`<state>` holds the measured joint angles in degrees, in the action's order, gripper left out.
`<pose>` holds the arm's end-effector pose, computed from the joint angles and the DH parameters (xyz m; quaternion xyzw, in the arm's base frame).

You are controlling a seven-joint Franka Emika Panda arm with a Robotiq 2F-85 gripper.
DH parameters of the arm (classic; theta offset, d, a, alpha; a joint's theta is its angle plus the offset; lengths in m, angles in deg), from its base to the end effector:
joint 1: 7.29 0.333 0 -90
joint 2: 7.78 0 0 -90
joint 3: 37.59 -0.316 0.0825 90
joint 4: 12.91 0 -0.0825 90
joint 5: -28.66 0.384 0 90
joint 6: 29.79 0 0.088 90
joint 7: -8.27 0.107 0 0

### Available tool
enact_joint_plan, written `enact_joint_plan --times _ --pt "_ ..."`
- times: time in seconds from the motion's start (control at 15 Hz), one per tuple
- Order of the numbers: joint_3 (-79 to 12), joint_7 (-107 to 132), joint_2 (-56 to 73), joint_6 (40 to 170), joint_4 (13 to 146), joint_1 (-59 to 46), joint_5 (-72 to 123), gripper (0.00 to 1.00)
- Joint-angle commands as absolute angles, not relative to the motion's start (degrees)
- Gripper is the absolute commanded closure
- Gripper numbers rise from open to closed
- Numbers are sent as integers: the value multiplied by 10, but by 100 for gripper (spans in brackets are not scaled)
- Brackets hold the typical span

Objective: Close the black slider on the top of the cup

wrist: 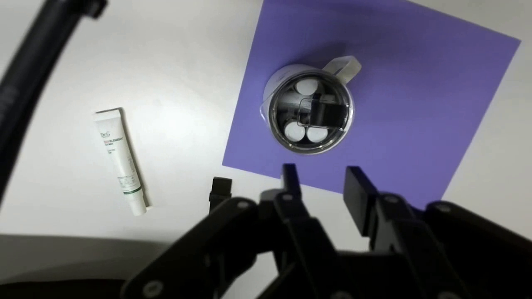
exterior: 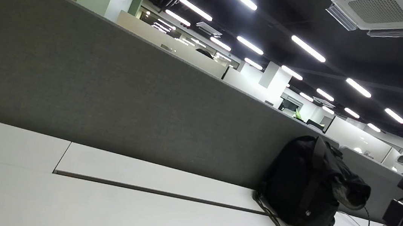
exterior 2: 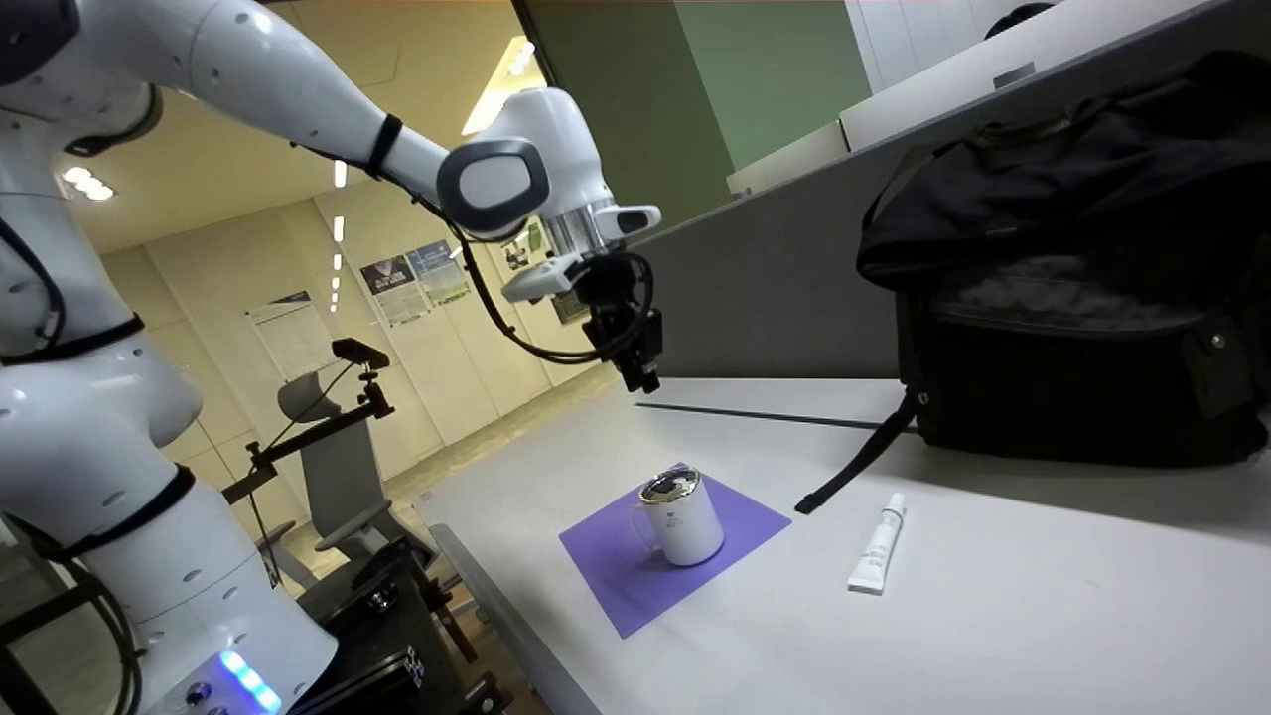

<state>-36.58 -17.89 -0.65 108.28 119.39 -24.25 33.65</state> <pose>0.4938 -0.1596 0.2892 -0.9988 -0.0387 0.0006 0.0300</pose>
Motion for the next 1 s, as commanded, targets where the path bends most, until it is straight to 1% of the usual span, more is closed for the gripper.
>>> enact_joint_plan --times 0.0,0.13,0.33,0.4,0.93 --pt "-334 -186 -49 1006 1171 -220 330 33" --pt "-321 -188 -65 982 1166 -213 320 19" --pt "-308 -189 -75 961 1162 -204 307 1" --pt "-304 -190 -75 954 1159 -202 309 0" --pt "-298 -191 -68 972 1169 -193 318 0"
